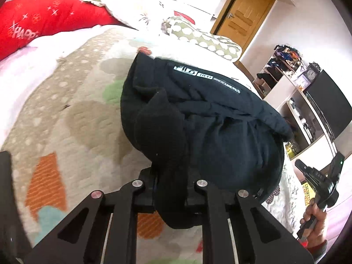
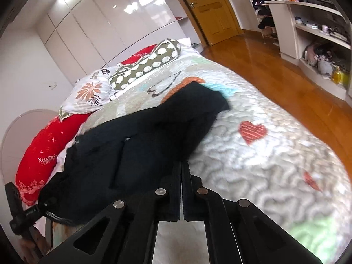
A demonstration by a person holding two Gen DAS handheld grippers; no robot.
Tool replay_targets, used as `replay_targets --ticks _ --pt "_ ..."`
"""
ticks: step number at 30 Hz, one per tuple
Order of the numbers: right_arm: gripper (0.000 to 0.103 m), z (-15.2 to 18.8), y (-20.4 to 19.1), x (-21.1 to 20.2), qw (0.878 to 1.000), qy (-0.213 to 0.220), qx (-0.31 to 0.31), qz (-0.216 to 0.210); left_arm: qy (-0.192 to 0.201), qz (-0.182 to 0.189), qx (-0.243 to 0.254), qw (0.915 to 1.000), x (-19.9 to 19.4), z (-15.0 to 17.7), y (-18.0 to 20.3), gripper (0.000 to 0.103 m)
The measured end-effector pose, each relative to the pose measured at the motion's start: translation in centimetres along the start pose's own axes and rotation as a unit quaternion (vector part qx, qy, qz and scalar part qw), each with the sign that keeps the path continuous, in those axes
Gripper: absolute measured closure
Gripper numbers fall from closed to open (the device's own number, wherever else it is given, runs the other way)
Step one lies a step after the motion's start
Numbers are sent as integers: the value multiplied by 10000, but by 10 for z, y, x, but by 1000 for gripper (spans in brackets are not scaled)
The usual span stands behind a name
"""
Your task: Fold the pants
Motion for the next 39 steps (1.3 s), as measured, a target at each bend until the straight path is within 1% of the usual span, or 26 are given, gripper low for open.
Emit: replay_targets --ticks 2,4,5,6,7,8,10,13,14,17,18,19,20,21,23,25,27,29,31,33,34,35,36,37,38,39 --pt "96 1 1 0 9998 -64 -101 144 -12 -119 -13 9999 2 2 -8 90" --pt "84 -1 -4 4 9998 -170 -52 47 -7 -191 -110 9998 3 3 -15 90" --pt "63 -2 -9 8 9997 -218 11 -105 -28 -234 -154 9996 6 4 -19 90" --pt "47 -4 -14 12 9995 -235 25 -224 -56 -260 -164 9995 8 6 -19 90" --pt "42 -5 -21 18 9991 -290 -42 -304 -93 -297 -141 9994 10 9 -19 90" --pt "40 -5 -30 30 9984 -447 -201 -298 -97 -330 -106 9994 10 12 -18 90" --pt "40 -7 -44 57 9955 -769 -546 -108 -114 -414 -27 9991 12 15 -18 90" --pt "40 -28 -56 99 9928 -986 -678 15 -166 -464 6 9988 13 17 -20 90" --pt "40 -41 -60 110 9937 -870 -706 56 -184 -474 11 9987 14 18 -20 90" --pt "41 -92 -72 119 9958 -13 -906 99 -228 -504 25 9985 15 18 -21 90" --pt "40 -104 -73 117 9956 154 -919 109 -242 -508 30 9984 15 19 -22 90" --pt "39 -113 -70 112 9957 215 -899 93 -262 -522 43 9983 16 20 -22 90" --pt "32 -116 -66 107 9955 205 -921 115 -272 -531 50 9982 16 21 -22 90" --pt "25 -115 -57 99 9944 193 -1006 260 -288 -540 56 9981 18 21 -23 90" --pt "20 -109 -37 87 9921 220 -1089 575 -328 -569 60 9978 22 23 -24 90" --pt "20 -94 -8 78 9930 66 -899 764 -404 -603 60 9973 28 25 -26 90" --pt "20 -76 14 81 9971 -178 -484 559 -433 -626 89 9971 30 27 -26 90" --pt "20 -65 29 89 9983 -332 -223 430 -436 -629 102 9970 29 27 -26 89" --pt "20 -56 34 108 9978 -514 -56 426 -434 -633 91 9970 29 27 -26 89" --pt "19 -53 32 119 9979 -443 -86 464 -429 -648 92 9969 28 28 -25 89" --pt "21 -53 31 120 9979 -399 -141 495 -421 -655 89 9969 27 28 -25 89" --pt "36 -54 28 120 9979 -396 -170 481 -413 -665 81 9969 27 28 -25 89" --pt "71 -55 25 119 9988 -421 -136 220 -407 -667 79 9969 26 28 -25 89" --pt "87 -54 21 118 9988 -481 -10 -58 -406 -658 76 9970 26 27 -24 89" --pt "89 -52 21 112 9987 -478 77 -128 -398 -642 66 9971 24 27 -24 89" --pt "89 -52 20 105 9991 -412 -25 -52 -383 -633 58 9972 23 27 -24 89"
Point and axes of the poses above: each gripper's, at about its wrist camera, not at the fingertips, and x roughly the way its jaws point, y to its right, z to its underside, the point moved 6 cm from there along x, roughly the way its jaws point, and after that the axes turned 4 degrees about y, right-handed, at the moved point
